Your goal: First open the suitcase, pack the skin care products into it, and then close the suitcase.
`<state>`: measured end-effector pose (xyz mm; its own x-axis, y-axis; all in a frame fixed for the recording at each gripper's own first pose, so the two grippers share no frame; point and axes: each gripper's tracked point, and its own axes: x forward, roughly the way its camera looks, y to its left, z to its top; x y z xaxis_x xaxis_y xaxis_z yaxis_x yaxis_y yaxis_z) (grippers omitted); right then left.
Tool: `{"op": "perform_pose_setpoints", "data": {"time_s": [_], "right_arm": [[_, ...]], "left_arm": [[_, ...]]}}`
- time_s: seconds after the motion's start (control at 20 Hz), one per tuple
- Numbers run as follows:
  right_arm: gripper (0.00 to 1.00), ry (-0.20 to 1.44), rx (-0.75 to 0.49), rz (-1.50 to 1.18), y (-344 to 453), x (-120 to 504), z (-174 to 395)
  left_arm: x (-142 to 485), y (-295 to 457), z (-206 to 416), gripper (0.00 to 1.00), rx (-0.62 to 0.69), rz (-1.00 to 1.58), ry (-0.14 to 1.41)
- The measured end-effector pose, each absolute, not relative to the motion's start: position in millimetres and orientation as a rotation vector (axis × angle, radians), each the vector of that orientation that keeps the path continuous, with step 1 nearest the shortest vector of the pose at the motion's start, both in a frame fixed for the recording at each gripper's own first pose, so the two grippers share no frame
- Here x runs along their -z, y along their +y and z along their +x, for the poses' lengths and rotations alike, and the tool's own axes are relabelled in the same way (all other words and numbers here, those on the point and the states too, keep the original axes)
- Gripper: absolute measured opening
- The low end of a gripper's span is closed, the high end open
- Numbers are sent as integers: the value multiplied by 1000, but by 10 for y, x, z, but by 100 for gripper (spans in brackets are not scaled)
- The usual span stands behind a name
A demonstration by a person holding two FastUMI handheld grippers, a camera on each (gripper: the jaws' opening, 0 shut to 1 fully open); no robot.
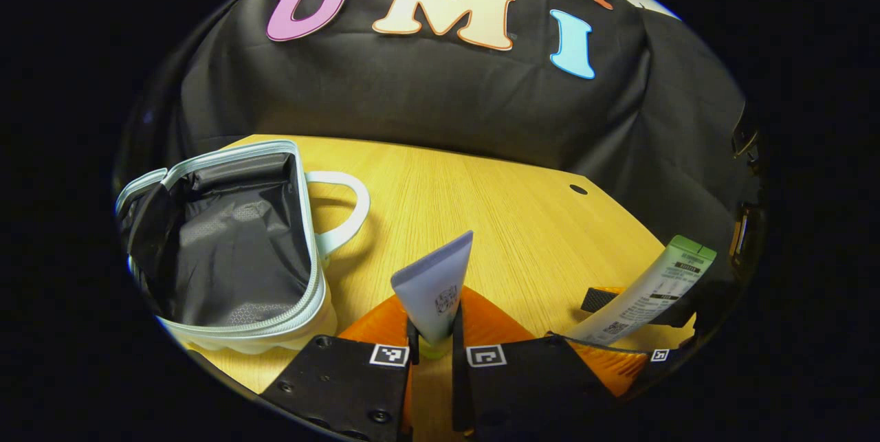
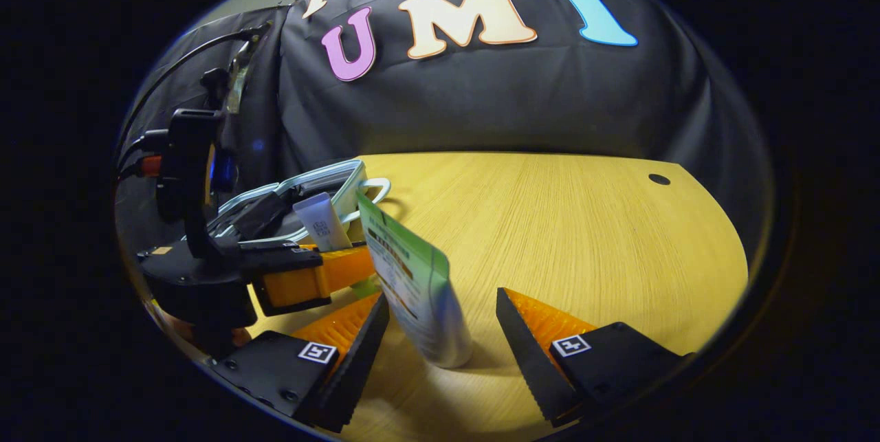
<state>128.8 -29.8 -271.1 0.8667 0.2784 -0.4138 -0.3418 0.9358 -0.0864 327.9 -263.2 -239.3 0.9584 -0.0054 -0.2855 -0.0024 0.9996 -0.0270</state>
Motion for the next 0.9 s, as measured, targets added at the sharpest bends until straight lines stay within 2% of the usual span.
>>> {"op": "perform_pose_setpoints", "data": {"time_s": [0.05,0.1,0.2,0.25,0.35,0.5,0.55,0.65,0.75,0.9], "right_arm": [[97,405,-321,-165,-323,2728,1321],[90,405,-315,-168,-330,2736,1345],[71,413,-315,-162,-327,2782,1375],[55,413,-317,-171,-326,2792,1387],[48,409,-305,-188,-369,2770,1385],[42,451,-295,-180,-392,2779,1356],[37,468,-292,-169,-388,2794,1355],[37,505,-274,-151,-397,2804,1325],[34,558,-259,-140,-381,2823,1270],[36,579,-235,-192,-324,2673,1210]], "left_arm": [[2393,-2613,3264,16,-2,-28,293],[2386,-2598,3235,16,-8,-32,294],[2396,-2564,3175,16,-14,-45,310],[2396,-2540,3132,16,-20,-47,323],[2357,-2497,3040,16,-32,-52,337],[2185,-2431,2874,16,-50,-65,357],[2083,-2385,2804,16,-64,-62,358],[1835,-2307,2679,19,-75,-70,346],[1612,-2179,2551,16,-81,-81,353],[1298,-1766,2434,16,-116,-103,372]]}}
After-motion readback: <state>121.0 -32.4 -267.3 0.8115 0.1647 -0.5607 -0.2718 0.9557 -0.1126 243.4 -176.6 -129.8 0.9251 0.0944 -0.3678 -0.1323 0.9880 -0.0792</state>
